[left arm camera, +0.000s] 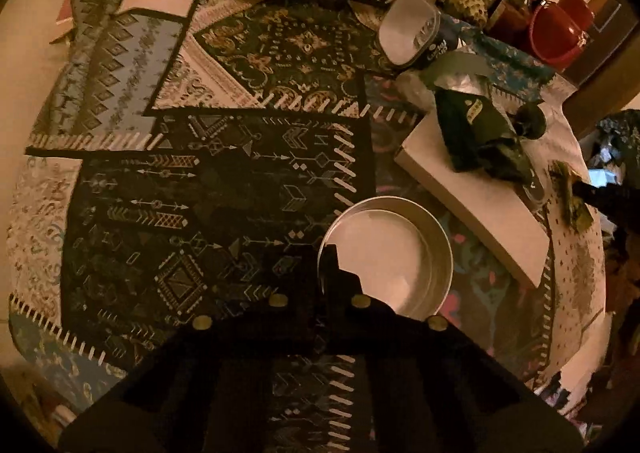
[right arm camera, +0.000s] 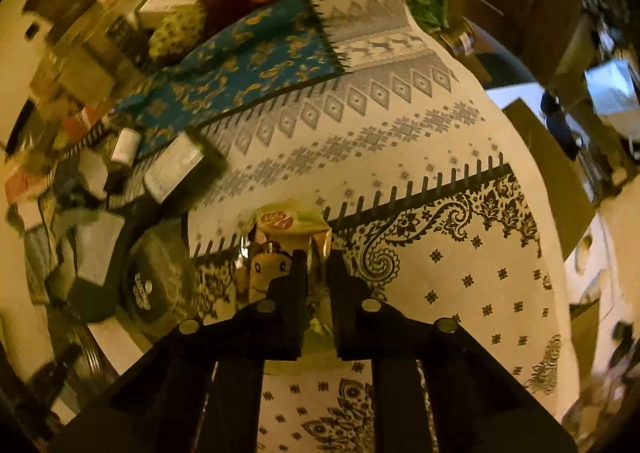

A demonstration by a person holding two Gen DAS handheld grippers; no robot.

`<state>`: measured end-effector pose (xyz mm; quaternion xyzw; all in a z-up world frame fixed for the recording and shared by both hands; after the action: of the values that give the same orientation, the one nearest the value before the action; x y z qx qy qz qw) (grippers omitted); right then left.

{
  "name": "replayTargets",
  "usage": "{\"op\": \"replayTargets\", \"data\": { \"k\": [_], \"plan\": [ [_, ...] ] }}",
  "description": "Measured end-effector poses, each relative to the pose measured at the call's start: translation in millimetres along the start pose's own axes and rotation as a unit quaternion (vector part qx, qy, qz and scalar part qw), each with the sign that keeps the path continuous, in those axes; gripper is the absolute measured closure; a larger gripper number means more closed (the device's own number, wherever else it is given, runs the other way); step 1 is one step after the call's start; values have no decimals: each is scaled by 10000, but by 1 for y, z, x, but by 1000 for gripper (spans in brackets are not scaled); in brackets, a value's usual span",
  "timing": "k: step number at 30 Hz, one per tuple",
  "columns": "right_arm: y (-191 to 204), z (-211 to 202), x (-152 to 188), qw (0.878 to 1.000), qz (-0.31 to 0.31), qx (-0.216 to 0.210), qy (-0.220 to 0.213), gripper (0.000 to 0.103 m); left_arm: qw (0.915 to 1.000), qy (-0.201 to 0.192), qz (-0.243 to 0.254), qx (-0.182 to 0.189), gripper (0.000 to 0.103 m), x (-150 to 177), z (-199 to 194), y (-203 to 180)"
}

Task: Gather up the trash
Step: 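Grasp the metal tin lid rim with the left tool while the right tool grasps the green snack bag, then carry the tin lid in the left tool while the right tool carries the snack bag to the bucket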

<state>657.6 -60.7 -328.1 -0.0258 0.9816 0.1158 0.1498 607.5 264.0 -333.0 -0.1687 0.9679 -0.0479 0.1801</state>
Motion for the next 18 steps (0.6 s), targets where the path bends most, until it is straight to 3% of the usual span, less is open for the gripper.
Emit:
{"op": "replayTargets", "data": {
  "k": [9, 18],
  "plan": [
    [4, -61, 5, 9971, -533, -188, -516, 96, 9966, -789, -154, -173, 102, 3, -63, -21],
    [-11, -156, 14, 9845, -856, -492, -1450, 97, 9822, -1852, -166, -258, 102, 23, -157, -66]
  ]
}}
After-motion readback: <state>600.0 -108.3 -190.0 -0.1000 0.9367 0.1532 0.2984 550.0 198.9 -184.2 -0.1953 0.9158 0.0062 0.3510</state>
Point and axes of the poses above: each gripper's, at about its wrist camera, not at the fingertips, and z roughly the way its jaws point, y to its left, x to its underside, the point moved 2 cm from there along z, roughly the way its jaws point, and after that the axes turned 3 degrees about -z, right-handed, at the moved point
